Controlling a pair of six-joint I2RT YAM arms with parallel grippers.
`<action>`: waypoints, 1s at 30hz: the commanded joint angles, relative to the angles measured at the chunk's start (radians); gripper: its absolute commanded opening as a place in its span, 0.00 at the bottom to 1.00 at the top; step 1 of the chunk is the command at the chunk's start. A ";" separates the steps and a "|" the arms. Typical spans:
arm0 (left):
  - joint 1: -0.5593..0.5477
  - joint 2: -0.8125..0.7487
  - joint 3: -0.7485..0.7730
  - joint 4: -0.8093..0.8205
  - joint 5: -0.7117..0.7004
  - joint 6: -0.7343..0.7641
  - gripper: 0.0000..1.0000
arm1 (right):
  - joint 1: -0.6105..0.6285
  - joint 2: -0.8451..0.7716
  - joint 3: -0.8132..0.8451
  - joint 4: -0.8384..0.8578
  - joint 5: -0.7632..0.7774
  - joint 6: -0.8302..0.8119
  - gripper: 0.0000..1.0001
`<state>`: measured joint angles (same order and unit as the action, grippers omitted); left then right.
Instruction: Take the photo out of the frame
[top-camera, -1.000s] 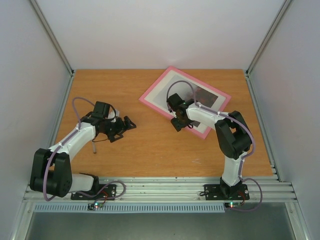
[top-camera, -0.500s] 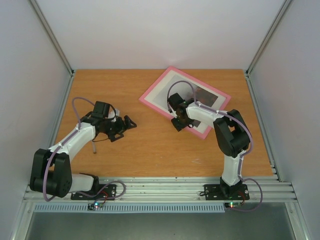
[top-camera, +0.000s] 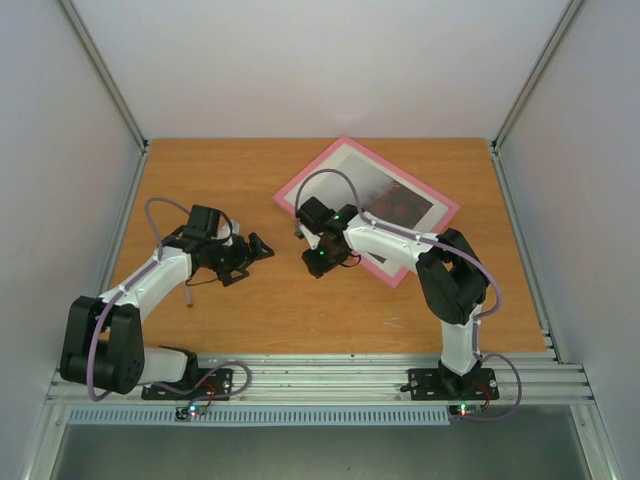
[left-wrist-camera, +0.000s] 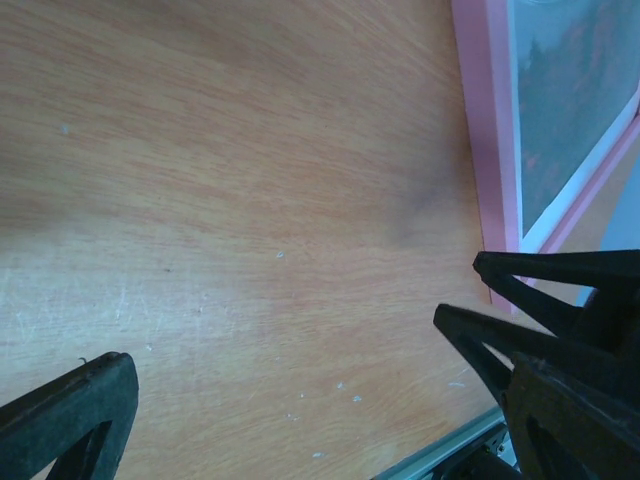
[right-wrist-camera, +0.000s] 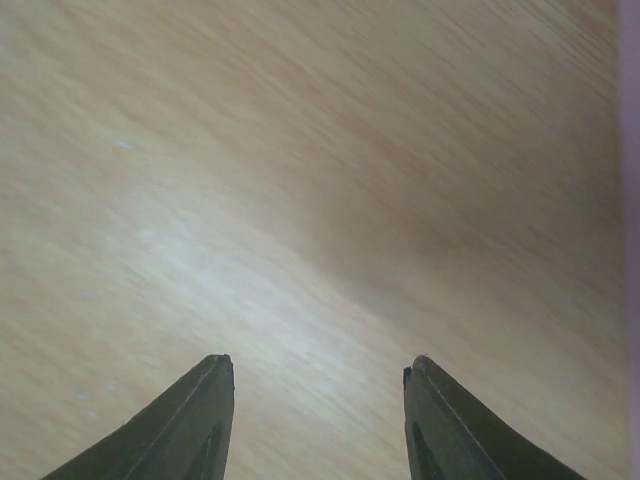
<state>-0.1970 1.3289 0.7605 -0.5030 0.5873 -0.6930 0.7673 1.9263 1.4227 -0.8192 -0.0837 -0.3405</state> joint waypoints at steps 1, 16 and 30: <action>-0.004 -0.033 -0.030 0.032 0.010 -0.014 0.99 | 0.038 0.020 0.062 -0.024 -0.002 0.056 0.50; -0.004 -0.082 -0.061 0.023 -0.012 -0.020 0.99 | -0.172 -0.067 -0.109 0.001 0.168 -0.038 0.75; -0.007 0.001 -0.041 0.072 0.008 -0.029 0.99 | -0.147 -0.031 -0.121 -0.017 0.028 0.007 0.73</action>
<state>-0.1982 1.3029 0.7040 -0.4946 0.5777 -0.7086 0.5926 1.8858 1.2999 -0.8200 0.0082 -0.3588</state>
